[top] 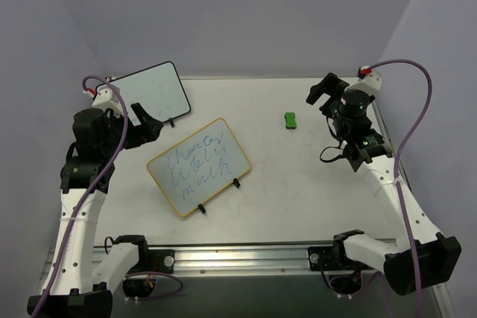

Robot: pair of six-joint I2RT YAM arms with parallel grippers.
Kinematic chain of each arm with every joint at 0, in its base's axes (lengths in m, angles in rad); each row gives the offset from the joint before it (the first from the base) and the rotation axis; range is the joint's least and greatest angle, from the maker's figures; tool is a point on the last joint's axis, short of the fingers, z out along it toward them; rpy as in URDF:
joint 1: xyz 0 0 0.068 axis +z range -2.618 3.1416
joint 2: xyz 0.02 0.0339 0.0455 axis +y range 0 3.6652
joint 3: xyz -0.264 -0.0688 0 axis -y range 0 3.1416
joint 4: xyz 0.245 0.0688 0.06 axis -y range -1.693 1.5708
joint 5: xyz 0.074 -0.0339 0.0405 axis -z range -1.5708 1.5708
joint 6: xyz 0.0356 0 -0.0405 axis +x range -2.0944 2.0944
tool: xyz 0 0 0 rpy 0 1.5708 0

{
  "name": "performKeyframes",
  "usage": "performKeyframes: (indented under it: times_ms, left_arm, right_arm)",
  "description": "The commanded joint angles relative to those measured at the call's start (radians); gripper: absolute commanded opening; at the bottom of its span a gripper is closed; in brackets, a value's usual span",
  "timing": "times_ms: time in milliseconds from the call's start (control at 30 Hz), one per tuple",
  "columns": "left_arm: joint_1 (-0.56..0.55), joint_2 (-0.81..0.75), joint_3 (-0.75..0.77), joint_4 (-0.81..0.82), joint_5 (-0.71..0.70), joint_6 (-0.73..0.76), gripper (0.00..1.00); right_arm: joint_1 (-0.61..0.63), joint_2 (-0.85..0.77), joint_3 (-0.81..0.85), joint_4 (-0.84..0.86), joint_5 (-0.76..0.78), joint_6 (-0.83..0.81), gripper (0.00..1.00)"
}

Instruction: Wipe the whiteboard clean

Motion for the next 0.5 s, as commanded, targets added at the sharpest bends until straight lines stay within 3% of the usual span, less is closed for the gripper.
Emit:
performKeyframes:
  times_ms: [0,467]
  left_arm:
    - [0.004,-0.006,0.035,0.030,0.012,0.017,0.94]
    - [0.004,0.002,0.026,0.034,0.018,0.009,0.94]
  right_arm:
    - [0.002,-0.039,0.000,0.009,0.063,-0.013,1.00]
    - [0.004,0.114,0.074,-0.136,0.117,-0.054,1.00]
